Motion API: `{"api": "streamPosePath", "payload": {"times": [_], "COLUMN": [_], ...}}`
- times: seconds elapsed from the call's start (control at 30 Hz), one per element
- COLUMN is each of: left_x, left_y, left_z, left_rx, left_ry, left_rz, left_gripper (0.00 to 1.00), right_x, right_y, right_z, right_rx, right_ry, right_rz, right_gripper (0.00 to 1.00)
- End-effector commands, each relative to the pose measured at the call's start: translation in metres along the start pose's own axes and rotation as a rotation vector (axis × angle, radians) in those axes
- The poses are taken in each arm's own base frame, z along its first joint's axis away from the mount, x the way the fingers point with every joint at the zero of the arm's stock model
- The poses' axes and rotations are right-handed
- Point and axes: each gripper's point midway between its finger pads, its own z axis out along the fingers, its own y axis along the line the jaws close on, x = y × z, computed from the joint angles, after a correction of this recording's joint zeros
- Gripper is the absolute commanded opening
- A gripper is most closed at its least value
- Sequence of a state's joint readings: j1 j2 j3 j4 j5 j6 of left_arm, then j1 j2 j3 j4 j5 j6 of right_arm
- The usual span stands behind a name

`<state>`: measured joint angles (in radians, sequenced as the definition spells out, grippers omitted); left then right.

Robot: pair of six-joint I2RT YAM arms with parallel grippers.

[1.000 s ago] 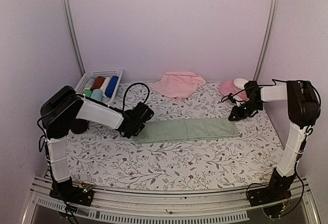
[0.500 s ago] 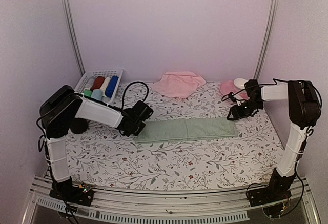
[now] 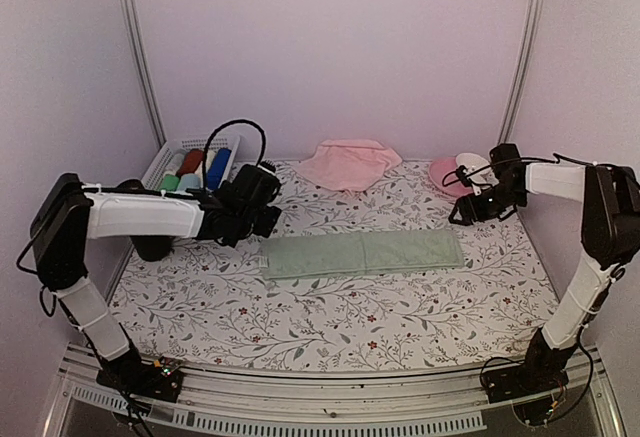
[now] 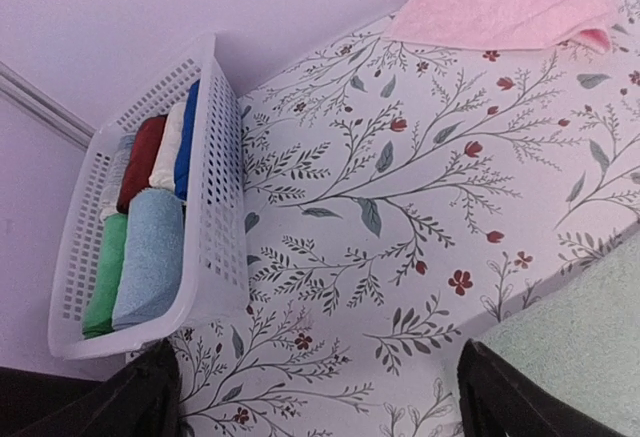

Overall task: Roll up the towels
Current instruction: Pick up the towel from the center of the board.

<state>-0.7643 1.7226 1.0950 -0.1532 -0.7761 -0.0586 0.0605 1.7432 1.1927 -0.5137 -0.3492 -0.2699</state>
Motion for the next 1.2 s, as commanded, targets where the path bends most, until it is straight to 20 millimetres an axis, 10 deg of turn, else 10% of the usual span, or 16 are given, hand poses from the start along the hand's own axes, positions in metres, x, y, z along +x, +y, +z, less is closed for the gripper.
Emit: {"api": "streamPosePath", "payload": {"times": [0.0, 0.97, 1.17], "left_x": [0.006, 0.048, 0.048], "left_y": [0.001, -0.009, -0.004], "left_z": [-0.030, -0.070, -0.072], "left_rx": [-0.012, -0.117, -0.131], "left_ry": [-0.035, -0.101, -0.109], "left_rz": [-0.024, 0.042, 0.037], "left_gripper": [0.97, 0.97, 0.97], "right_x": [0.040, 0.097, 0.103], "right_y": [-0.004, 0.026, 0.018], "right_z": [0.017, 0.062, 0.066], "right_rx": [-0.036, -0.167, -0.121], "right_ry": [0.118, 0.305, 0.323], "right_rz": [0.086, 0.104, 0.107], "right_gripper": [0.68, 0.46, 0.10]}}
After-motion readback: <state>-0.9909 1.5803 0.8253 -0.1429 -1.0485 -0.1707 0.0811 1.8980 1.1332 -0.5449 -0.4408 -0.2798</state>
